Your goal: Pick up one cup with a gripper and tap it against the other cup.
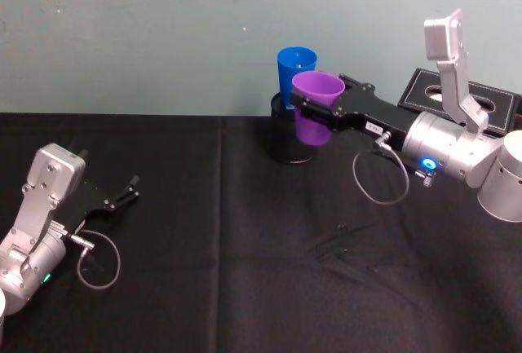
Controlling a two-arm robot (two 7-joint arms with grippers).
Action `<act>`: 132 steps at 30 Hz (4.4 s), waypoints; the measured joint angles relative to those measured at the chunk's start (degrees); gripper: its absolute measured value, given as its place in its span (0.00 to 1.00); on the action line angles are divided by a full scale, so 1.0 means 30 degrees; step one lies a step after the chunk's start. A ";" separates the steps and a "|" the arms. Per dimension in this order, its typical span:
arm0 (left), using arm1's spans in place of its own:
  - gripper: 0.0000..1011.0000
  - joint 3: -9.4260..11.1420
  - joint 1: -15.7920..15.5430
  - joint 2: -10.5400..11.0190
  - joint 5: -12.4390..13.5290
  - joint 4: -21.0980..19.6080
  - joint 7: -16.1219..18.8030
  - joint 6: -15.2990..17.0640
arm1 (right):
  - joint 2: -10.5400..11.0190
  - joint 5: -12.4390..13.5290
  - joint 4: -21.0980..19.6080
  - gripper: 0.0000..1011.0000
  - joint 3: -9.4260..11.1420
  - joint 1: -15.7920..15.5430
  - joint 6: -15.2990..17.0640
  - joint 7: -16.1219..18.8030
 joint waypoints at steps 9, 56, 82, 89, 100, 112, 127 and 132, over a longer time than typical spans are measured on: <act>1.00 0.0000 0.0000 0.0000 0.0000 0.0000 0.0000 0.0000 | -0.1160 -0.0620 0.3183 0.74 -0.0121 0.1703 -0.0726 0.0427; 1.00 -0.0001 0.0001 0.0000 0.0001 0.0000 0.0000 0.0000 | -0.4491 -0.3241 1.1542 0.74 0.0946 0.5847 -0.3886 0.1975; 1.00 0.0000 0.0001 0.0000 0.0001 0.0000 0.0000 0.0000 | -0.4635 -0.4389 0.8505 0.74 0.1785 0.4371 -0.2187 -0.0570; 1.00 -0.0001 0.0001 0.0000 0.0000 0.0000 0.0000 -0.0001 | -0.4637 -0.4883 0.7401 0.74 0.1759 0.3915 -0.1337 -0.1884; 1.00 -0.0001 0.0001 0.0000 0.0002 0.0000 0.0000 0.0000 | -0.4870 -0.5474 0.6826 0.74 0.1905 0.3671 -0.0815 -0.3173; 1.00 0.0000 0.0001 0.0000 0.0000 0.0000 0.0000 -0.0001 | -0.5221 -0.6008 0.7181 0.74 0.2200 0.3792 -0.0816 -0.3850; 1.00 -0.0001 0.0001 0.0000 0.0001 0.0000 0.0000 0.0000 | -0.5824 -0.6423 0.8779 0.74 0.2568 0.4548 -0.1891 -0.3682; 1.00 0.0000 0.0002 0.0000 0.0000 0.0001 0.0000 0.0000 | -0.5869 -0.6506 0.8896 0.74 0.2684 0.4601 -0.1946 -0.3594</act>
